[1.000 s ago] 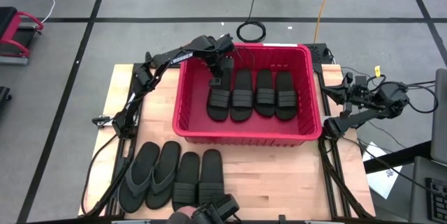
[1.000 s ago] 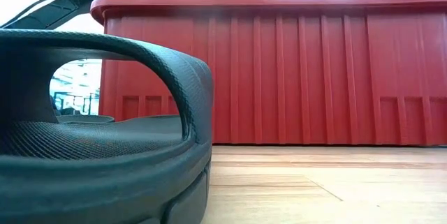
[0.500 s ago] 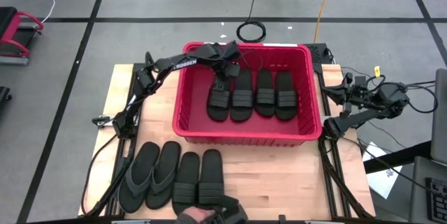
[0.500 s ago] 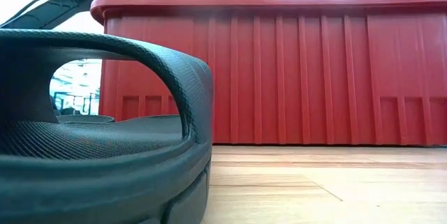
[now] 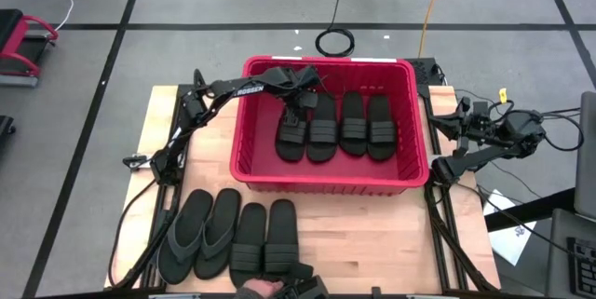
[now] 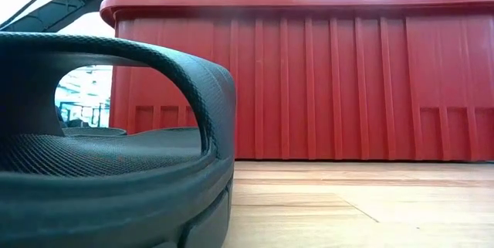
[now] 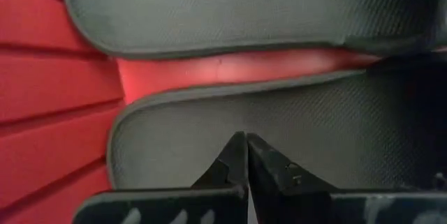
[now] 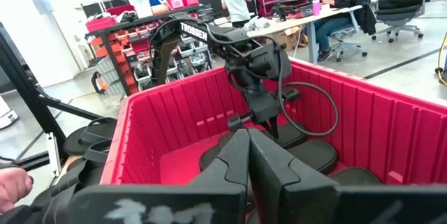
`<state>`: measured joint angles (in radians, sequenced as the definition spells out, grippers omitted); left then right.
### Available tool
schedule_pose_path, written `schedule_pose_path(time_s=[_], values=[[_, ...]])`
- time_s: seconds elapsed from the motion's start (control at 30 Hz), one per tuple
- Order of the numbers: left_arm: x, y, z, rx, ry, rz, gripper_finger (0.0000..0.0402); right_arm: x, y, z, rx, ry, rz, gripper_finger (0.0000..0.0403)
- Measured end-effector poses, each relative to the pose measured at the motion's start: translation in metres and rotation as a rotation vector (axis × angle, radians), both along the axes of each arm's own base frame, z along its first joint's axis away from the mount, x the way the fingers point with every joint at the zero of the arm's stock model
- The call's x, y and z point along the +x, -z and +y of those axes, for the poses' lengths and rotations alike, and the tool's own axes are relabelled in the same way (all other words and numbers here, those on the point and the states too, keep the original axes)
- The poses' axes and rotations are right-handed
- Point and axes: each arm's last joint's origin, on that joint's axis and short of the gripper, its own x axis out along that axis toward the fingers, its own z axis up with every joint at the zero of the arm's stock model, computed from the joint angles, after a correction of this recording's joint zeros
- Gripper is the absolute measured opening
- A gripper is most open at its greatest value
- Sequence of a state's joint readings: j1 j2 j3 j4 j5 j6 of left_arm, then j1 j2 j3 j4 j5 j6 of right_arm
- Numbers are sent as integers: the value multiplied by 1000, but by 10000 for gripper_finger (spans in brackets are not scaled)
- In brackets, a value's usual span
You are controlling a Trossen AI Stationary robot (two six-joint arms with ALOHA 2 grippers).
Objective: Pick and place slides into bin
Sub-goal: Put the black slide into the red bin
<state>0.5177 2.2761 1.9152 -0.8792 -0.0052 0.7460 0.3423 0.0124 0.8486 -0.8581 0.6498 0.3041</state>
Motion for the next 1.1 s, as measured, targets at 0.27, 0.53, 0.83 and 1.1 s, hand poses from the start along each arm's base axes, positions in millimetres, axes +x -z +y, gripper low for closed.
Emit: schedule_pose_path(time_s=[0.27, 0.53, 0.83, 1.1], values=[[-3, 0, 8, -17, -19, -19, 0, 0, 0, 0, 21, 1, -7, 0], [-9, 1, 14, -60, -36, -28, 0, 0, 0, 0, 24, 2, -8, 0], [-15, 16, 14, -113, -40, -23, 0, 0, 0, 0, 24, 2, -8, 0], [-13, 10, 14, -73, -57, -4, 0, 0, 0, 0, 24, 2, -9, 0]])
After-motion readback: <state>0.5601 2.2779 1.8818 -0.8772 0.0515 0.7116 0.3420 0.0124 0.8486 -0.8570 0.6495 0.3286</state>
